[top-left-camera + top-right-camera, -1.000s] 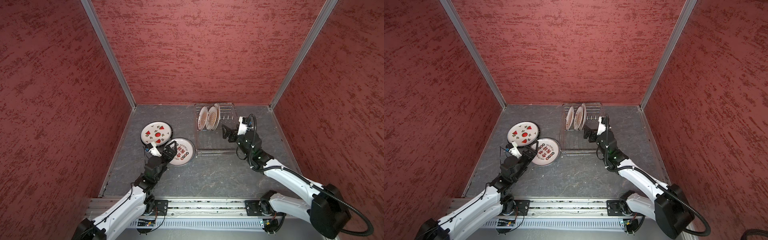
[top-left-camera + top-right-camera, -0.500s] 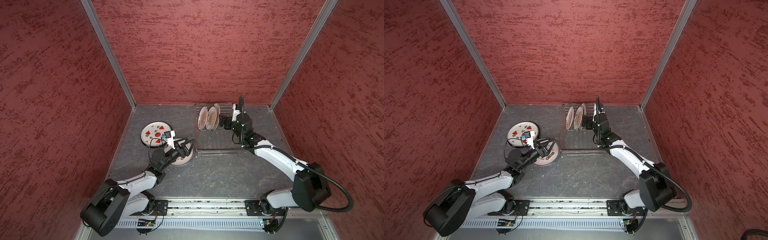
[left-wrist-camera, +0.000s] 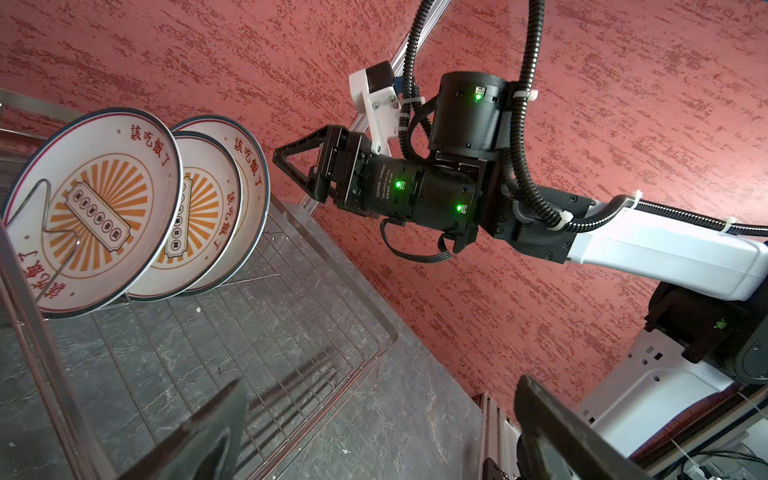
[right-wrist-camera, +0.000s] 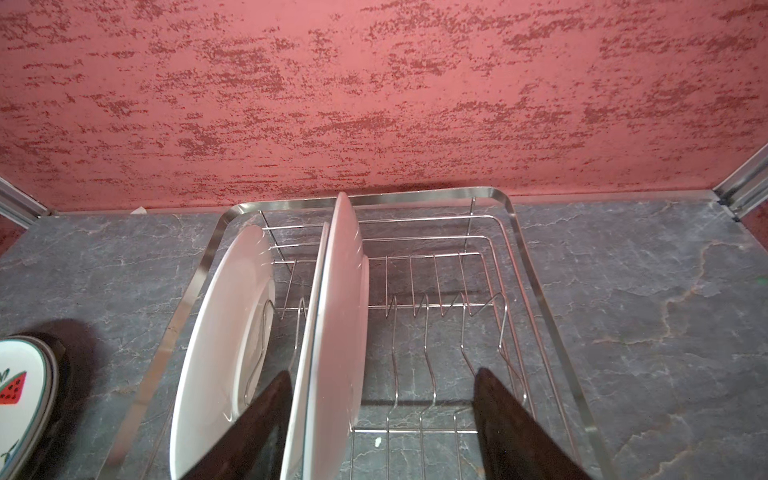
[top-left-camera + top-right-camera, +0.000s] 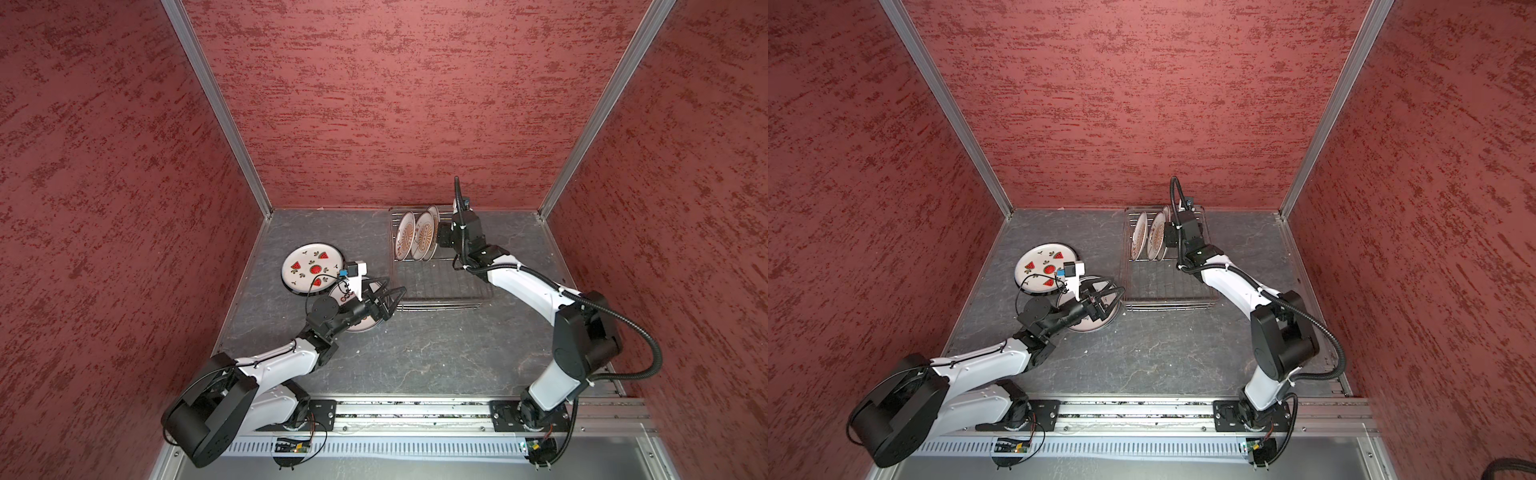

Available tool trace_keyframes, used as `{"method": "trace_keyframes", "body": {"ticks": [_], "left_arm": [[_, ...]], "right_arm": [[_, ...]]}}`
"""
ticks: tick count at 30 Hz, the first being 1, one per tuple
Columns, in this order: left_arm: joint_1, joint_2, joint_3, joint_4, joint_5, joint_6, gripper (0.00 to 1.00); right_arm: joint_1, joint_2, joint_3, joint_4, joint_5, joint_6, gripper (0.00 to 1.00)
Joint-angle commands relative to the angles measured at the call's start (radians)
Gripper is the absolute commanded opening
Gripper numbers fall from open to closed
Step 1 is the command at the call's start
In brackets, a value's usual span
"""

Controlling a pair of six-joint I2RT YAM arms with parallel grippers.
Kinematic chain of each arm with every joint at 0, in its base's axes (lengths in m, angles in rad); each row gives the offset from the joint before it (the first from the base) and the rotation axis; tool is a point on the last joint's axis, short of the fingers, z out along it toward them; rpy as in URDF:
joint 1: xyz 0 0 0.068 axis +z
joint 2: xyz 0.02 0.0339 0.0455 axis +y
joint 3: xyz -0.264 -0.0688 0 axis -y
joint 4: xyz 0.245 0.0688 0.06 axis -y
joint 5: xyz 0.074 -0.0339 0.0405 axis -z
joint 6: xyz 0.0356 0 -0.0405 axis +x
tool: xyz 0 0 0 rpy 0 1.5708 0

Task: Unload the plates from the dish rack
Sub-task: 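Reach the right gripper into the rack toward the nearest sunburst plate while the left rises, then close the right gripper on the rim of the nearest sunburst plate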

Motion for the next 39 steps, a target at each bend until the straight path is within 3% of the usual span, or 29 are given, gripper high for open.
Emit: {"method": "trace_keyframes", "body": {"ticks": [1,6,16,21,29,34,39], "left_arm": [[-0.004,0.0,0.015,-0.029,-0.039,0.03,0.99],[-0.012,-0.064,-0.006,-0.105,-0.133,0.042,0.99],[-0.048,-0.165,-0.028,-0.204,-0.26,0.078,0.99],[-0.059,-0.161,-0.024,-0.201,-0.244,0.073,0.99],[-0.067,-0.126,-0.008,-0.201,-0.244,0.06,1.0],[-0.073,-0.116,-0.002,-0.174,-0.189,0.054,0.99],[-0.076,-0.122,-0.003,-0.186,-0.215,0.053,0.99]], "right_arm": [[0.012,0.012,0.047,-0.016,0.041,-0.03,0.64],[0.034,0.061,0.095,-0.058,0.111,-0.04,0.6],[0.054,0.088,0.117,-0.044,0.132,-0.044,0.46],[0.068,0.108,0.117,-0.022,0.171,-0.041,0.36],[0.088,0.177,0.186,-0.066,0.247,-0.045,0.33],[0.1,0.223,0.22,-0.086,0.32,-0.057,0.32],[0.107,0.237,0.228,-0.087,0.346,-0.057,0.29]]}}
